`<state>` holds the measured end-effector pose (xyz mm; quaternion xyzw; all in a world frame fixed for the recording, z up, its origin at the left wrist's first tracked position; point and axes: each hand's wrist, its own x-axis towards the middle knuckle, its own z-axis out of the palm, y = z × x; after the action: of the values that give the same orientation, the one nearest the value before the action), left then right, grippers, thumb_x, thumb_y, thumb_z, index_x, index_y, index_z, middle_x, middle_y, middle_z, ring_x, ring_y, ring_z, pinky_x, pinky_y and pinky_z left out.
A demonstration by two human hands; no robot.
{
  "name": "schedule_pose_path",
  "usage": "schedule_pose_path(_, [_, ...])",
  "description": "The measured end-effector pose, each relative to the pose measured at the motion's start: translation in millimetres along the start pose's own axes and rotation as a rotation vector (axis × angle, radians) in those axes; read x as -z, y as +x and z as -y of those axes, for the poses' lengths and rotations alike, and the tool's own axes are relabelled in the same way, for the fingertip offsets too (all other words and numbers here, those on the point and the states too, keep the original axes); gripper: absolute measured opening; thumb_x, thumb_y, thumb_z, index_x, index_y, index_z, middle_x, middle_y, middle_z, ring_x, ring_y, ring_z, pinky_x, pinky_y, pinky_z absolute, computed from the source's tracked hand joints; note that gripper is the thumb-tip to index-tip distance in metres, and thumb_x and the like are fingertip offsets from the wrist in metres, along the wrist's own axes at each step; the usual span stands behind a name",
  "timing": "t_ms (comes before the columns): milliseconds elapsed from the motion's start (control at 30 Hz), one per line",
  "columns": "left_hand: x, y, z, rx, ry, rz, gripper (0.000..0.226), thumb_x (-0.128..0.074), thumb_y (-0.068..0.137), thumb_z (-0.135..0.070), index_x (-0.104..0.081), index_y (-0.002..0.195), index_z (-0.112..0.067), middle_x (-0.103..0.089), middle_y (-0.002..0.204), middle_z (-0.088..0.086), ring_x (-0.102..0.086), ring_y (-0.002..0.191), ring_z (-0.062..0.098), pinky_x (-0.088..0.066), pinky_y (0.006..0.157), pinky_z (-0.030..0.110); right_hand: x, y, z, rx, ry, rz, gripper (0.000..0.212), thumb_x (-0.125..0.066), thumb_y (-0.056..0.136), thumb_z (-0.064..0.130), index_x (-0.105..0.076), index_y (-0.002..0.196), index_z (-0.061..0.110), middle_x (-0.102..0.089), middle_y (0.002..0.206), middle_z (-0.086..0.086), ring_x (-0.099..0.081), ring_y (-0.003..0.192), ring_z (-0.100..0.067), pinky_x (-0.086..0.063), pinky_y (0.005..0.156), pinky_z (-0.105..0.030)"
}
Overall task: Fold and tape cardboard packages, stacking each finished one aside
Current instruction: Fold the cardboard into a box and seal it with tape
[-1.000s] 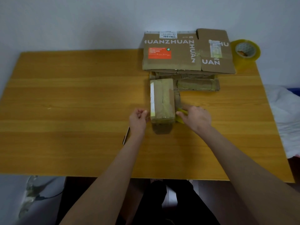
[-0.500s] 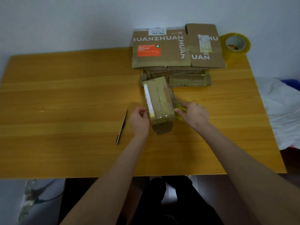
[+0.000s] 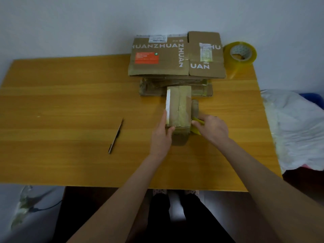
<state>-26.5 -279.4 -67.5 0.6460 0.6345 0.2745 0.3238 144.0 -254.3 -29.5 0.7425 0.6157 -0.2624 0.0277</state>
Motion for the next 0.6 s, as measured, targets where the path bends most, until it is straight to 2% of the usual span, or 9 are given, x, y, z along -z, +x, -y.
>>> schedule_pose_path(67, [-9, 4, -2, -0.089, 0.036, 0.019, 0.062, -0.057, 0.093, -0.008, -0.029, 0.148, -0.014, -0.042, 0.145, 0.017, -0.048, 0.126, 0.031, -0.045, 0.100, 0.042, 4, 2, -11, -0.002, -0.018, 0.004, 0.045, -0.042, 0.099, 0.049, -0.057, 0.130, 0.020, -0.068, 0.107, -0.011, -0.063, 0.097, -0.031, -0.049, 0.075, -0.038])
schedule_pose_path(100, [-12, 4, 0, -0.118, 0.060, 0.028, 0.060, -0.055, 0.094, -0.008, -0.030, 0.148, -0.016, -0.035, 0.151, 0.014, -0.044, 0.130, 0.030, -0.043, 0.103, 0.042, 5, 3, -14, 0.007, -0.028, 0.010, 0.046, -0.041, 0.099, 0.049, -0.057, 0.131, 0.020, -0.068, 0.109, -0.011, -0.062, 0.099, -0.031, -0.048, 0.078, -0.038])
schedule_pose_path(167, [-12, 4, 2, -0.119, 0.087, 0.057, 0.056, -0.050, 0.097, -0.011, -0.029, 0.148, -0.020, -0.027, 0.155, 0.010, -0.042, 0.132, 0.029, -0.039, 0.104, 0.039, 4, 5, -17, 0.036, -0.028, 0.018, 0.047, -0.041, 0.099, 0.049, -0.055, 0.132, 0.019, -0.066, 0.114, -0.010, -0.061, 0.104, -0.030, -0.047, 0.085, -0.040])
schedule_pose_path(267, [-13, 7, 6, -0.070, 0.100, 0.135, 0.057, -0.043, 0.100, -0.017, -0.019, 0.150, -0.026, -0.019, 0.158, 0.004, -0.027, 0.141, 0.022, -0.033, 0.109, 0.038, 6, 7, -18, 0.052, 0.003, 0.026, 0.048, -0.041, 0.099, 0.050, -0.055, 0.133, 0.019, -0.065, 0.117, -0.009, -0.060, 0.106, -0.031, -0.048, 0.086, -0.040])
schedule_pose_path(300, [-13, 6, 6, -0.069, 0.132, 0.129, 0.057, -0.043, 0.100, -0.019, -0.017, 0.151, -0.027, -0.016, 0.159, 0.004, -0.028, 0.141, 0.023, -0.035, 0.107, 0.040, 6, 7, -18, 0.055, 0.000, 0.032, 0.048, -0.041, 0.099, 0.050, -0.055, 0.133, 0.020, -0.065, 0.118, -0.009, -0.060, 0.107, -0.030, -0.048, 0.086, -0.040])
schedule_pose_path(367, [-13, 1, 1, -0.089, 0.265, -0.019, 0.054, -0.045, 0.098, -0.018, -0.028, 0.149, -0.021, -0.023, 0.156, 0.012, -0.043, 0.130, 0.031, -0.047, 0.095, 0.044, 7, 8, -20, 0.062, 0.002, 0.045, 0.048, -0.041, 0.099, 0.050, -0.055, 0.133, 0.019, -0.065, 0.119, -0.009, -0.060, 0.107, -0.030, -0.049, 0.086, -0.041])
schedule_pose_path(433, [-20, -9, -2, -0.234, 0.391, -0.168, 0.044, -0.046, 0.092, -0.010, -0.051, 0.136, -0.010, -0.046, 0.140, 0.020, -0.054, 0.115, 0.036, -0.052, 0.088, 0.047, 9, 7, -20, 0.063, 0.004, 0.043, 0.048, -0.041, 0.099, 0.050, -0.055, 0.133, 0.020, -0.065, 0.119, -0.009, -0.060, 0.108, -0.030, -0.050, 0.086, -0.041])
schedule_pose_path(500, [-34, -16, -3, -0.392, 0.443, -0.172, 0.041, -0.051, 0.086, 0.001, -0.060, 0.125, -0.004, -0.054, 0.131, 0.020, -0.052, 0.119, 0.035, -0.049, 0.095, 0.050, 9, 7, -19, 0.063, -0.009, 0.031, 0.048, -0.041, 0.098, 0.051, -0.056, 0.132, 0.021, -0.065, 0.120, -0.008, -0.059, 0.110, -0.029, -0.050, 0.086, -0.039])
schedule_pose_path(600, [-44, -15, -1, -0.408, 0.467, -0.078, 0.060, -0.065, 0.079, 0.009, -0.050, 0.136, -0.006, -0.044, 0.144, 0.018, -0.038, 0.135, 0.036, -0.028, 0.111, 0.053, 10, 8, -19, 0.066, -0.013, 0.031, 0.048, -0.041, 0.098, 0.052, -0.056, 0.133, 0.022, -0.063, 0.124, -0.008, -0.058, 0.114, -0.028, -0.048, 0.088, -0.039])
